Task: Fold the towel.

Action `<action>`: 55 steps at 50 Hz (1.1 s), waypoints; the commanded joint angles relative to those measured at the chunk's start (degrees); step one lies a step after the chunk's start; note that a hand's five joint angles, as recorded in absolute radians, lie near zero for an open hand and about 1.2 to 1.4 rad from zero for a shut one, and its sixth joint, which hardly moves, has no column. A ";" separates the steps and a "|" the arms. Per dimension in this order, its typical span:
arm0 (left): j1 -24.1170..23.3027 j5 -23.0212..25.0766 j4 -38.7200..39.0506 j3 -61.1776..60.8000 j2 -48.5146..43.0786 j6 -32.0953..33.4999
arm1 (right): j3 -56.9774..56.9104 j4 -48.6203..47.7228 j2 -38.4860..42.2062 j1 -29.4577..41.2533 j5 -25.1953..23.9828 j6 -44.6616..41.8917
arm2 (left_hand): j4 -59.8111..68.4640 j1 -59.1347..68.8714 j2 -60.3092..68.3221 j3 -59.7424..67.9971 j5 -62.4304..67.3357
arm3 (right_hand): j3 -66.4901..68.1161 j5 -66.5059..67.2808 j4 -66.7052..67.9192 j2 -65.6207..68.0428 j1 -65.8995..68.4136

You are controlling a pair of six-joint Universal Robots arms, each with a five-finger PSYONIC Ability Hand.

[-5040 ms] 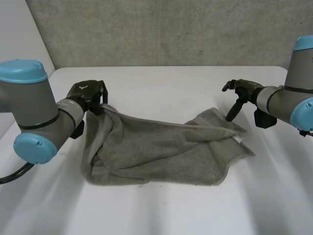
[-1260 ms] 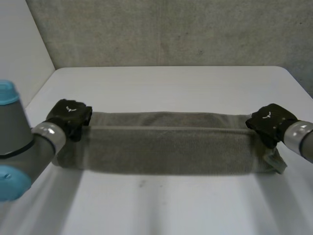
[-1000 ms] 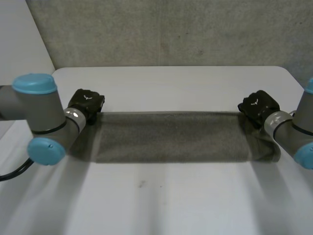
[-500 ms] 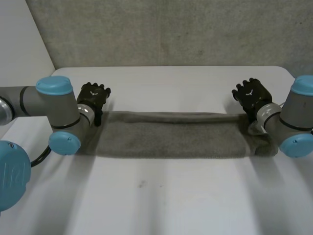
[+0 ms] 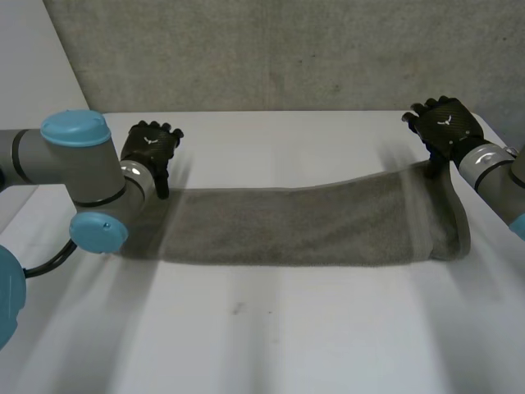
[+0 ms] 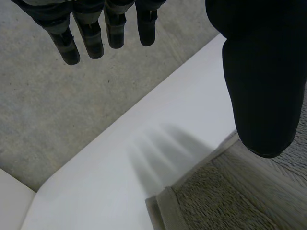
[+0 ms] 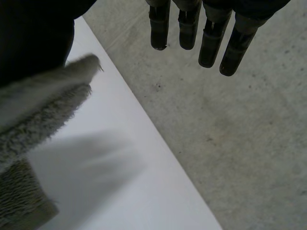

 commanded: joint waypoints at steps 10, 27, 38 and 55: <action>0.18 0.07 0.06 -2.47 1.13 0.05 | -1.37 2.36 2.54 -3.56 -0.39 6.26 | 0.47 -0.05 0.52 0.46 -1.51 | -4.13 -3.90 -4.71 -4.28 -4.08; 0.18 -0.02 -0.03 -5.28 3.77 0.05 | 2.83 2.71 -4.83 -6.10 -1.01 14.26 | 0.47 -0.05 0.52 0.46 -1.51 | -4.13 -3.90 -4.71 -4.28 -4.08; 0.09 0.07 -0.03 -15.20 13.69 -4.42 | 19.34 11.66 -19.50 -5.75 3.99 13.12 | 0.47 -0.05 0.52 0.46 -1.51 | -1.53 -1.31 -2.12 -1.69 -1.49; -0.09 0.42 0.14 -28.57 27.59 -21.93 | 40.37 3.06 -21.37 -5.58 8.49 5.21 | 0.47 -0.05 0.52 0.46 -1.51 | 6.05 6.27 5.46 5.89 6.10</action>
